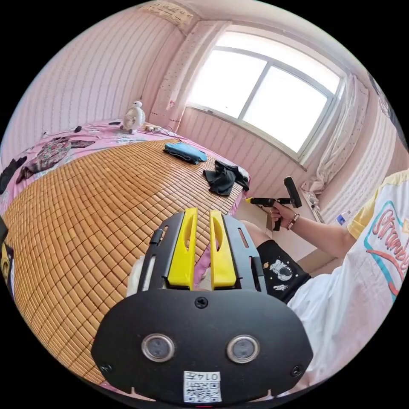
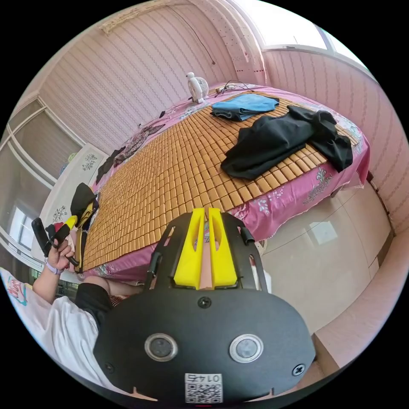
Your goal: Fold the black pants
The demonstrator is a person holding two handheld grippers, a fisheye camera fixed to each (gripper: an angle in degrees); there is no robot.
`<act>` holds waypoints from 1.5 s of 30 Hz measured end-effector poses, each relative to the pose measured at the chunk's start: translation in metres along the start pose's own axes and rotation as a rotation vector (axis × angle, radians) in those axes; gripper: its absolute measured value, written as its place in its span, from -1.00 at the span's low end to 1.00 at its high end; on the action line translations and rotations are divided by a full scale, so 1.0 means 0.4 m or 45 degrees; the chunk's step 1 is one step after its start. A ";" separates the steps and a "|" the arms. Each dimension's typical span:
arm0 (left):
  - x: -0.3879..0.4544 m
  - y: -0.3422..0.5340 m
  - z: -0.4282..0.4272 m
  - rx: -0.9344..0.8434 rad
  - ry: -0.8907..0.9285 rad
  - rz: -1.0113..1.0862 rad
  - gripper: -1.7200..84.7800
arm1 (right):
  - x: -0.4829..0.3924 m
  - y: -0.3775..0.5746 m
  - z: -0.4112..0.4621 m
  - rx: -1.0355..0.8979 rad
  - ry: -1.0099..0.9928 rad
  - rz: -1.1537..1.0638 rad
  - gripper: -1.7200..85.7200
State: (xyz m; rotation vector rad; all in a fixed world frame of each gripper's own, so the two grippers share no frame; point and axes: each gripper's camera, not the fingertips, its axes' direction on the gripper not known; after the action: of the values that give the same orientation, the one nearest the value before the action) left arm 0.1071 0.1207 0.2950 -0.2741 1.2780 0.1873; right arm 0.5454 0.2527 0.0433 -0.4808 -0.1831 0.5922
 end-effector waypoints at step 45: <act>-0.211 0.044 -0.084 -0.097 -0.358 -0.467 -0.93 | -0.307 -0.133 -0.255 -0.274 -0.958 -0.349 -0.94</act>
State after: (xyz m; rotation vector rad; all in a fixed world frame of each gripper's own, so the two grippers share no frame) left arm 0.0477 0.1282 0.3655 -0.5233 0.9249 -0.0396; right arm 0.5018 0.1046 -0.0238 -0.4114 -1.0209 0.4613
